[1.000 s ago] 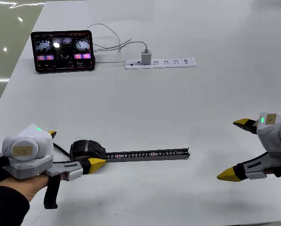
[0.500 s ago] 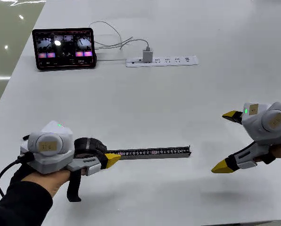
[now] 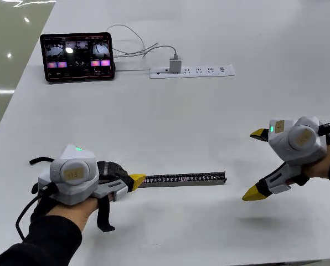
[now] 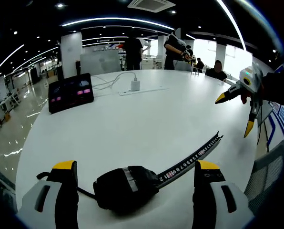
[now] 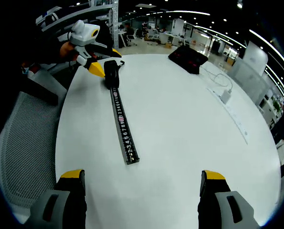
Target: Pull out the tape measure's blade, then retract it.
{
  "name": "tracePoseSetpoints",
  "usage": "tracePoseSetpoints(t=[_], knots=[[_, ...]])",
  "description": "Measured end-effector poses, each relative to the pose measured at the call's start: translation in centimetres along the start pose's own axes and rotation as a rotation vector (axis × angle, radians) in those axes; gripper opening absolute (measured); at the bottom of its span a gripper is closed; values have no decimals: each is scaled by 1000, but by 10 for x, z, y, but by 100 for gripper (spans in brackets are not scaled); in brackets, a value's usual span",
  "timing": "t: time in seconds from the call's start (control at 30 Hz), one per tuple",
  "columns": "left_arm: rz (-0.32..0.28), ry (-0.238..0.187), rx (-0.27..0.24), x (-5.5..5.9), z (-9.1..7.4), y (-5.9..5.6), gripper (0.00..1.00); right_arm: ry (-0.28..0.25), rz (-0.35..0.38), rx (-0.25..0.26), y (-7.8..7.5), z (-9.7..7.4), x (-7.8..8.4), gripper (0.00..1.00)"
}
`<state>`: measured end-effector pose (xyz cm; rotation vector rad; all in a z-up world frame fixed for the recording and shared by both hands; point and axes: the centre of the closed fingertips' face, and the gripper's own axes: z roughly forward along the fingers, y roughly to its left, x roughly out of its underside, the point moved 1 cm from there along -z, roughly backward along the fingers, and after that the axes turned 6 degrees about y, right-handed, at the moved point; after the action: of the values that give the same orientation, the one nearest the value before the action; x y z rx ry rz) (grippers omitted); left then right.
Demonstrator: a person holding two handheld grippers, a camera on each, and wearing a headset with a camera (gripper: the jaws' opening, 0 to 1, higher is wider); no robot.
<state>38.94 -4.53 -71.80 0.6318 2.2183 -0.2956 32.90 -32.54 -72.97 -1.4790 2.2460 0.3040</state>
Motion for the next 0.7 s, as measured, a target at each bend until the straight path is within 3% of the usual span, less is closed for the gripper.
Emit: tracePoseSetpoints(t=[0.1,0.27,0.53,0.7], knots=[[-22,-19,-16,-1,1,0,99,6,-14,-20,0,7,-3,99],[-108,-41,-42,3,4,6,99,14,-29,-49,0,15,-7,99],[-153,-76,-93,14,7,11,99,49,-34,-83,-4,31,-4,99],[-154,-105,-138,14,4,17,99,68,-35,-99,-6,42,-2,99]])
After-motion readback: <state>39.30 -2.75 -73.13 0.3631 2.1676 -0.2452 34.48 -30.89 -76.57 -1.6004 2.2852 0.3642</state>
